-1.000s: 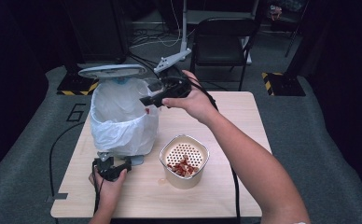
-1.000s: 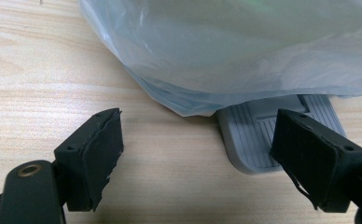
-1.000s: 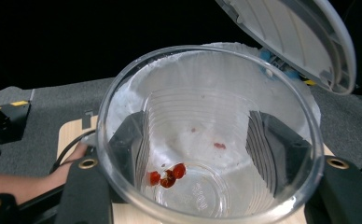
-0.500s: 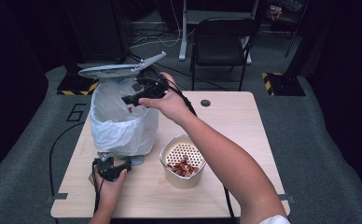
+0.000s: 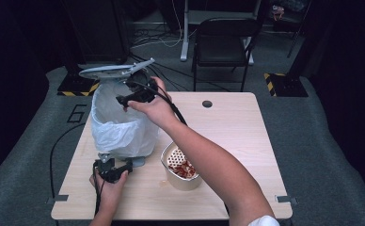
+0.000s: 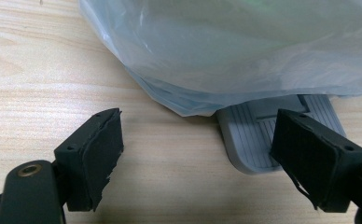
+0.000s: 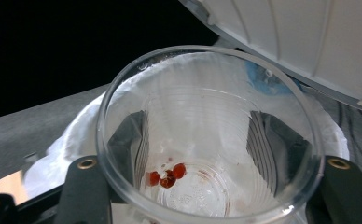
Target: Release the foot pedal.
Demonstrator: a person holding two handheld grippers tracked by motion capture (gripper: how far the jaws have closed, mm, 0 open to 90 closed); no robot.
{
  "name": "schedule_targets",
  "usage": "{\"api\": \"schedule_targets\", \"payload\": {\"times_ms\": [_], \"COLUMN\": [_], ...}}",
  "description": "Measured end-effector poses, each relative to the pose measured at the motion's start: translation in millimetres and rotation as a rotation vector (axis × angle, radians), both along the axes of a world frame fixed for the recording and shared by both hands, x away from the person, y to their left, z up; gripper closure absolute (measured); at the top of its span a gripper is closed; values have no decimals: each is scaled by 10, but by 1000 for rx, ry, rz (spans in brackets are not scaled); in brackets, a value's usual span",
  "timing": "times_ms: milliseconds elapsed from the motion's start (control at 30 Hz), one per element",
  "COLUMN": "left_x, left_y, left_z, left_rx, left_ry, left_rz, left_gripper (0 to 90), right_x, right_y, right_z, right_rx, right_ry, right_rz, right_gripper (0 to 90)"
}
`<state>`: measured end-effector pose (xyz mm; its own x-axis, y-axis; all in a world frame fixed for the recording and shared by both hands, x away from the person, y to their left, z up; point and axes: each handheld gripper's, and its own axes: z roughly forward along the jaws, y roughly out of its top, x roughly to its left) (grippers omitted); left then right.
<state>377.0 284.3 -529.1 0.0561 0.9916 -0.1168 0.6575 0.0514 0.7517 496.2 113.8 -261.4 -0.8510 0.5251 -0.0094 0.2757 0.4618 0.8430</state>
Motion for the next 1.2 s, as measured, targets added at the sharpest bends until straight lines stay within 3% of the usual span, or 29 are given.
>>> {"api": "schedule_targets", "payload": {"times_ms": [100,200,333,500,667,867,1000,1067,1133,1200], "left_x": [0,1,1,1,0,2,-14,-11,-31,-56], "left_y": [-2,-4,-3,-3,1,18,49,48,72,90], "left_z": [0,-1,-1,0,2,3,0,-7,14,57], "left_rx": [-3,-5,-3,-1,-4,-12,-54,-109,-158,-174], "left_ry": [0,-2,0,0,2,-12,-23,-45,-33,-51], "left_rz": [1,2,3,4,3,7,3,7,-1,-17], "left_gripper": [163,163,163,163,163,162,163,164,181,225], "right_x": [-7,-32,-75,-153,-308,-487,-432,-431,-456,-481], "right_y": [64,143,159,28,-304,-849,-1029,-1114,-1257,-1433], "right_z": [-48,-99,-162,-170,-128,-120,-134,-158,-204,-259], "right_rx": [8,39,64,76,79,80,96,85,75,56], "right_ry": [-7,9,31,45,56,14,7,22,5,4], "right_rz": [-59,-114,-158,-158,-142,-173,-187,-193,-189,-202], "right_gripper": [303,119,49,51,60,92,135,135,143,159]}}
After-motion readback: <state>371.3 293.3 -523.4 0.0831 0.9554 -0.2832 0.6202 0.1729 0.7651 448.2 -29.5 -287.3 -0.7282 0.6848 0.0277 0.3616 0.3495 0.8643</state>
